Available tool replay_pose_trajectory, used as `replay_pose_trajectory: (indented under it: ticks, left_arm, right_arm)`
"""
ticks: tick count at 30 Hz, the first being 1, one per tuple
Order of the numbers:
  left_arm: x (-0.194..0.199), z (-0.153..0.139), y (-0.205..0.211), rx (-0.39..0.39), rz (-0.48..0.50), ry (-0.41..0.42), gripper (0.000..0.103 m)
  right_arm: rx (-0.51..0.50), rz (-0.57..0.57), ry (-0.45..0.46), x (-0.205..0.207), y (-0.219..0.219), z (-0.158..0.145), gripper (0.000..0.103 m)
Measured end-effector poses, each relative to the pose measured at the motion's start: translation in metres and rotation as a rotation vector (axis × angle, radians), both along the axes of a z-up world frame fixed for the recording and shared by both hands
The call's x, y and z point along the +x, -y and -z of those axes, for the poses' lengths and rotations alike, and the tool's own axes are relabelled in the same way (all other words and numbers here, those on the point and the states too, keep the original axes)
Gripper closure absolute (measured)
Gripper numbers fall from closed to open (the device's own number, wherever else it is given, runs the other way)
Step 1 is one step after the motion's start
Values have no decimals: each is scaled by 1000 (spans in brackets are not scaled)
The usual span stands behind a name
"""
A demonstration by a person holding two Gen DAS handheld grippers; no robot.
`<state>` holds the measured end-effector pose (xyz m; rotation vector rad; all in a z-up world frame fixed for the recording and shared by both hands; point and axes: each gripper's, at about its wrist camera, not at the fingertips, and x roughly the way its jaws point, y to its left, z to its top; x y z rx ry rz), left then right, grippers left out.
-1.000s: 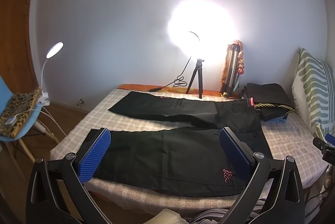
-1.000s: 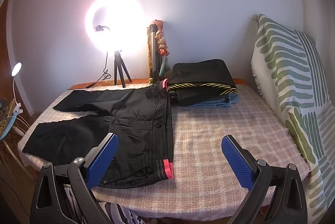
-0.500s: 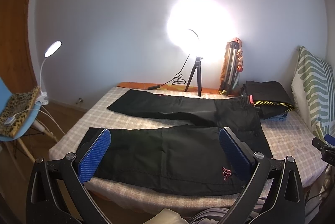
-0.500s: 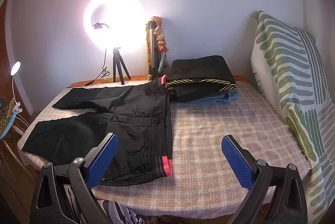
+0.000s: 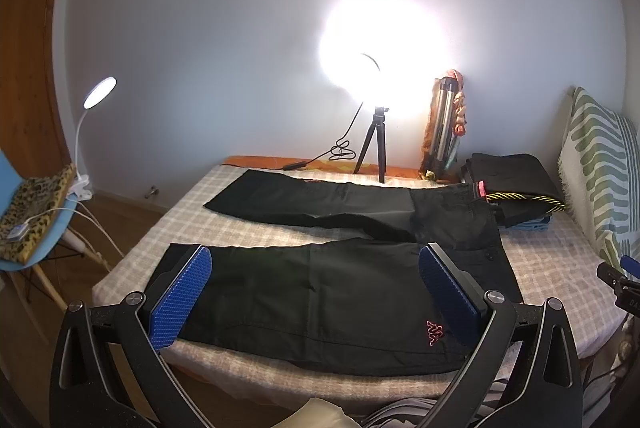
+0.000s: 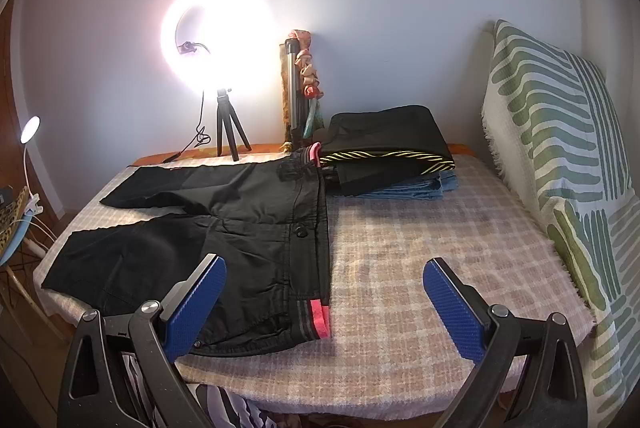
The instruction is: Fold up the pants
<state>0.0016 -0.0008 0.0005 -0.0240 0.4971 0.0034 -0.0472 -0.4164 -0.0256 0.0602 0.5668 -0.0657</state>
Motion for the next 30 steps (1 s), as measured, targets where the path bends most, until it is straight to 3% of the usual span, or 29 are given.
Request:
replay_pose_trajectory:
  ticks: [30]
  left_arm:
    - [33, 18, -18, -11, -24, -43, 0]
  right_arm:
    - [-27, -28, -16, 32, -14, 3, 3]
